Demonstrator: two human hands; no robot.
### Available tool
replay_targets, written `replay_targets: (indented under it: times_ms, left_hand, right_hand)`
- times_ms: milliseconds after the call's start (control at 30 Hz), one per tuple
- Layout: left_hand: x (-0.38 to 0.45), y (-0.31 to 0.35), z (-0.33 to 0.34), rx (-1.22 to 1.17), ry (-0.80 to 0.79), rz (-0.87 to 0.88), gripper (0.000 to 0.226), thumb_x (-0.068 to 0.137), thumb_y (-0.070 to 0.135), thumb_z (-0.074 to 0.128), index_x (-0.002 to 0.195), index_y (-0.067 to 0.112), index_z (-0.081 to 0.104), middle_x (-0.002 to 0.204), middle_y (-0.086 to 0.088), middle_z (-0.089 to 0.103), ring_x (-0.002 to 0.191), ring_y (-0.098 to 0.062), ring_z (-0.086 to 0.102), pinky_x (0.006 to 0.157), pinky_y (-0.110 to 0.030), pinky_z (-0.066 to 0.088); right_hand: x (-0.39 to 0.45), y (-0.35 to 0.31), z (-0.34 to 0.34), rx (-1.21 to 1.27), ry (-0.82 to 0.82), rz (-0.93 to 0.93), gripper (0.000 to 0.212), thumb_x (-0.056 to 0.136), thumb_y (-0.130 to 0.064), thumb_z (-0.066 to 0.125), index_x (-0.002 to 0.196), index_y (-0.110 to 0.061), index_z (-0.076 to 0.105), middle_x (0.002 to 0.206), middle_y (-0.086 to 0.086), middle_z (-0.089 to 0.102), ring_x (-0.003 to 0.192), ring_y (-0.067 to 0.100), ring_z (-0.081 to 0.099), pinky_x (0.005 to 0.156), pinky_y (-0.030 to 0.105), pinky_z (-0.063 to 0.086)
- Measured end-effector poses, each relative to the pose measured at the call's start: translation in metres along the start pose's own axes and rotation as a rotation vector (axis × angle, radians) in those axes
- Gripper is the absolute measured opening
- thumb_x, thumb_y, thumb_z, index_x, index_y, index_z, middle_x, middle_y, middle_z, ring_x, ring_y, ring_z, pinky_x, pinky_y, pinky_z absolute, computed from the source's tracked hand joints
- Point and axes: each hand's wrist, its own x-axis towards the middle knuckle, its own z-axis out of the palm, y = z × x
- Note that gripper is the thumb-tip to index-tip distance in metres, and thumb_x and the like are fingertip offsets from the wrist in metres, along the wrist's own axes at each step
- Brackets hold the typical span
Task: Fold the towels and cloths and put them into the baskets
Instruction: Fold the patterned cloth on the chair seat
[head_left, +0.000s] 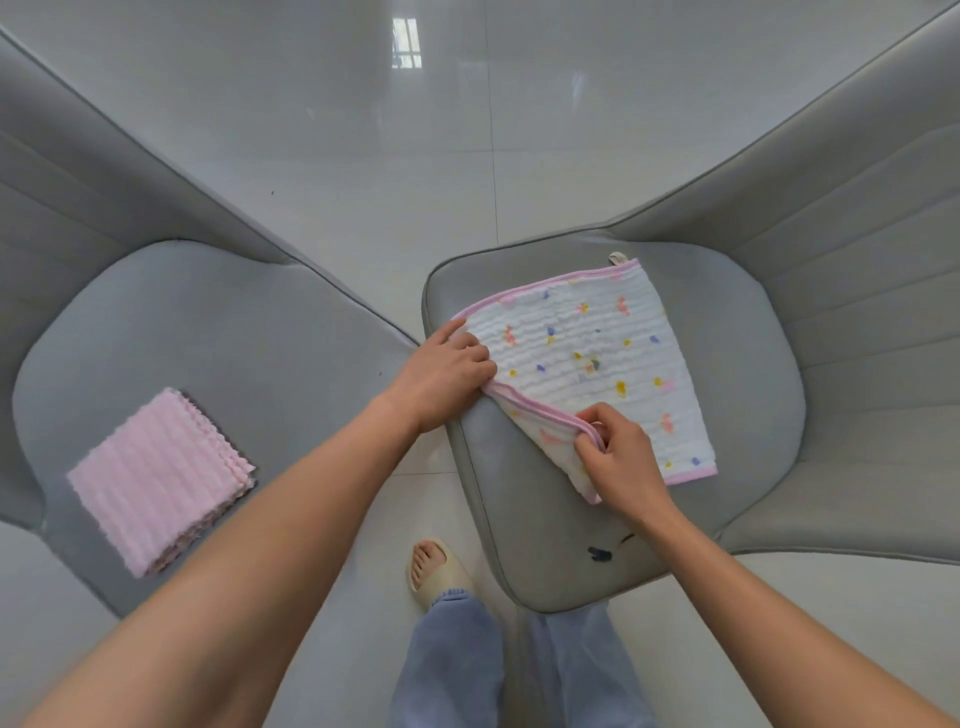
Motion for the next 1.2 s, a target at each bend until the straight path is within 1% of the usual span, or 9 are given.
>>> replay_targets:
  times_ms: [200, 300, 433, 500, 633, 733, 900, 1033, 1200]
  left_hand:
    - [0.008, 0.009, -0.016, 0.104, -0.261, 0.013, 0.019, 0.093, 0.009, 0.045, 0.094, 0.02, 0.06, 0.092, 0.001, 0.065, 0.1, -0.021, 0.061, 0.121, -0.039, 0.009]
    - [0.003, 0.024, -0.031, 0.097, -0.436, 0.05, 0.025, 0.094, 0.007, 0.039, 0.107, 0.018, 0.056, 0.109, -0.002, 0.064, 0.11, -0.022, 0.059, 0.119, -0.036, 0.016]
    - [-0.005, 0.045, -0.059, -0.166, -0.558, -0.099, 0.016, 0.096, 0.014, 0.041, 0.109, 0.015, 0.049, 0.101, -0.01, 0.063, 0.09, -0.032, 0.06, 0.07, -0.034, 0.042]
    - [-0.005, 0.053, -0.075, -0.345, -0.666, -0.196, 0.02, 0.098, 0.023, 0.044, 0.111, 0.013, 0.055, 0.106, -0.009, 0.063, 0.094, -0.028, 0.057, 0.07, -0.029, 0.036]
    - [-0.001, 0.074, -0.106, -0.602, -0.993, -0.22, 0.026, 0.093, 0.039, 0.059, 0.104, 0.017, 0.068, 0.099, 0.002, 0.065, 0.085, -0.014, 0.054, 0.076, -0.023, 0.039]
    - [0.004, 0.088, -0.118, -0.773, -1.123, -0.253, 0.022, 0.085, 0.043, 0.069, 0.094, 0.023, 0.072, 0.08, 0.013, 0.065, 0.07, -0.002, 0.056, 0.072, -0.015, 0.046]
    - [0.017, 0.079, -0.112, -0.733, -0.983, -0.34, 0.016, 0.082, 0.02, 0.074, 0.096, 0.012, 0.071, 0.065, 0.015, 0.061, 0.061, 0.0, 0.054, 0.058, -0.014, 0.043]
    - [0.036, 0.073, -0.09, -0.229, -0.62, -0.429, 0.016, 0.091, 0.022, 0.056, 0.102, 0.016, 0.067, 0.102, -0.006, 0.067, 0.098, -0.027, 0.062, 0.069, -0.029, 0.042]
    - [0.057, 0.061, -0.059, -0.374, -0.265, -0.619, 0.019, 0.085, -0.003, 0.046, 0.091, 0.005, 0.062, 0.097, -0.021, 0.066, 0.094, -0.038, 0.063, 0.069, -0.035, 0.043]
  right_hand:
    - [-0.008, 0.005, -0.027, -0.193, -0.059, -0.037, 0.023, 0.09, -0.005, 0.058, 0.106, -0.011, 0.073, 0.094, 0.0, 0.072, 0.087, 0.018, 0.064, 0.078, 0.03, 0.047]
    - [-0.018, 0.002, -0.036, -0.2, -0.165, -0.02, 0.028, 0.087, 0.007, 0.052, 0.094, -0.008, 0.074, 0.074, -0.004, 0.065, 0.072, 0.015, 0.06, 0.073, 0.025, 0.045]
    - [-0.024, -0.008, -0.057, -0.145, -0.205, 0.067, 0.025, 0.075, 0.013, 0.047, 0.068, -0.006, 0.061, 0.067, 0.01, 0.058, 0.075, 0.026, 0.064, 0.074, 0.035, 0.056]
    - [-0.024, -0.017, -0.075, -0.246, -0.405, 0.111, 0.026, 0.071, 0.01, 0.052, 0.06, -0.014, 0.052, 0.06, 0.001, 0.047, 0.065, 0.014, 0.057, 0.063, 0.023, 0.048]
    - [-0.036, -0.038, -0.113, -0.112, -1.017, 0.458, 0.036, 0.078, 0.009, 0.064, 0.057, -0.014, 0.046, 0.06, 0.001, 0.034, 0.059, 0.013, 0.048, 0.071, 0.032, 0.059]
    - [-0.035, -0.055, -0.141, -0.169, -1.195, 0.564, 0.011, 0.077, -0.001, 0.075, 0.075, -0.006, 0.066, 0.063, 0.005, 0.054, 0.059, 0.014, 0.056, 0.062, 0.03, 0.059]
    - [-0.003, -0.04, -0.155, -0.311, -0.762, 0.405, 0.011, 0.076, -0.008, 0.078, 0.071, -0.008, 0.068, 0.068, 0.008, 0.055, 0.063, 0.021, 0.06, 0.067, 0.036, 0.061]
    - [0.028, -0.013, -0.142, -0.411, -0.242, 0.176, 0.008, 0.082, -0.002, 0.064, 0.08, -0.003, 0.072, 0.074, 0.015, 0.066, 0.074, 0.028, 0.067, 0.07, 0.035, 0.052]
    - [0.059, 0.012, -0.13, -0.403, 0.032, -0.005, 0.013, 0.082, 0.001, 0.055, 0.083, -0.003, 0.068, 0.084, 0.023, 0.068, 0.085, 0.038, 0.062, 0.07, 0.037, 0.043]
